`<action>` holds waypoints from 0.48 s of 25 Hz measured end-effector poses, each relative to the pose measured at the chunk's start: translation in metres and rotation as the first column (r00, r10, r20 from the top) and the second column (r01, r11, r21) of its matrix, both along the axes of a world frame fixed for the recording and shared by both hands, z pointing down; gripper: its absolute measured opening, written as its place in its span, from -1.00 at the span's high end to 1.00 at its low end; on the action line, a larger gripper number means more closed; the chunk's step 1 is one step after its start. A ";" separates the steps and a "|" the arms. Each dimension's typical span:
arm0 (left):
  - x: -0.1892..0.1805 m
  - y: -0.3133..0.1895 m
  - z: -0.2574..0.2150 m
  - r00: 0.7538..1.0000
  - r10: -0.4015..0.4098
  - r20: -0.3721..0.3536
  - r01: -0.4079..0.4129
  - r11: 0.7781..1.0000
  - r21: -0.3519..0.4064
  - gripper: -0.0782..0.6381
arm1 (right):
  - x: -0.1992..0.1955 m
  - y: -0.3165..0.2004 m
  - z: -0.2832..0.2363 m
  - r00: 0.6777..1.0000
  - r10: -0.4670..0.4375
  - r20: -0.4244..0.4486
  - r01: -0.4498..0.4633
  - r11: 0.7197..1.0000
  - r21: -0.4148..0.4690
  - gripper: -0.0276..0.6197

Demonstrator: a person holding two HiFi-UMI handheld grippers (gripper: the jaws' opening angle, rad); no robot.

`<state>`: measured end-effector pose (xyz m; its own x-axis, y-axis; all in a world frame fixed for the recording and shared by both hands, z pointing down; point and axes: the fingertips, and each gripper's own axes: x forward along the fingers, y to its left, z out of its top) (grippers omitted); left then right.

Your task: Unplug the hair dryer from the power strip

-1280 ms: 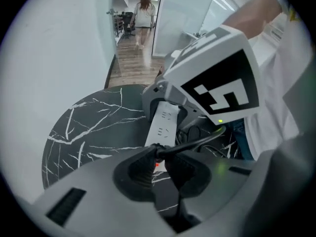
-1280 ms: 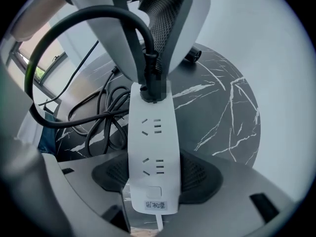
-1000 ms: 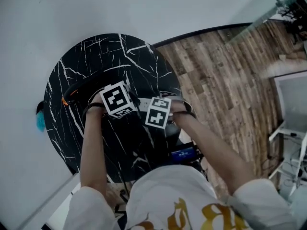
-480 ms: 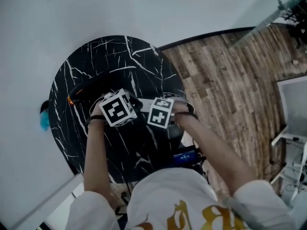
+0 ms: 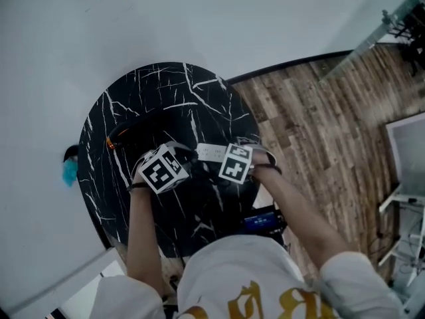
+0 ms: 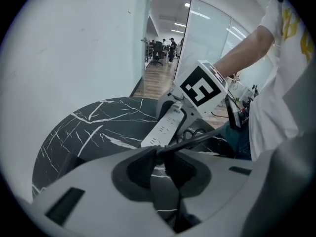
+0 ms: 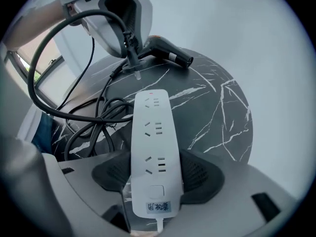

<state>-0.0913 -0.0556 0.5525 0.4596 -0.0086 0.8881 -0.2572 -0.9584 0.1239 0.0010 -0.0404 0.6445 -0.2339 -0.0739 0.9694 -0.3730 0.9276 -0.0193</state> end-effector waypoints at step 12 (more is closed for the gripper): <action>-0.010 0.047 0.039 0.997 -0.071 0.019 0.072 0.992 -0.105 0.62 | -0.016 -0.013 -0.062 0.937 0.206 0.282 -0.252 0.958 0.139 0.08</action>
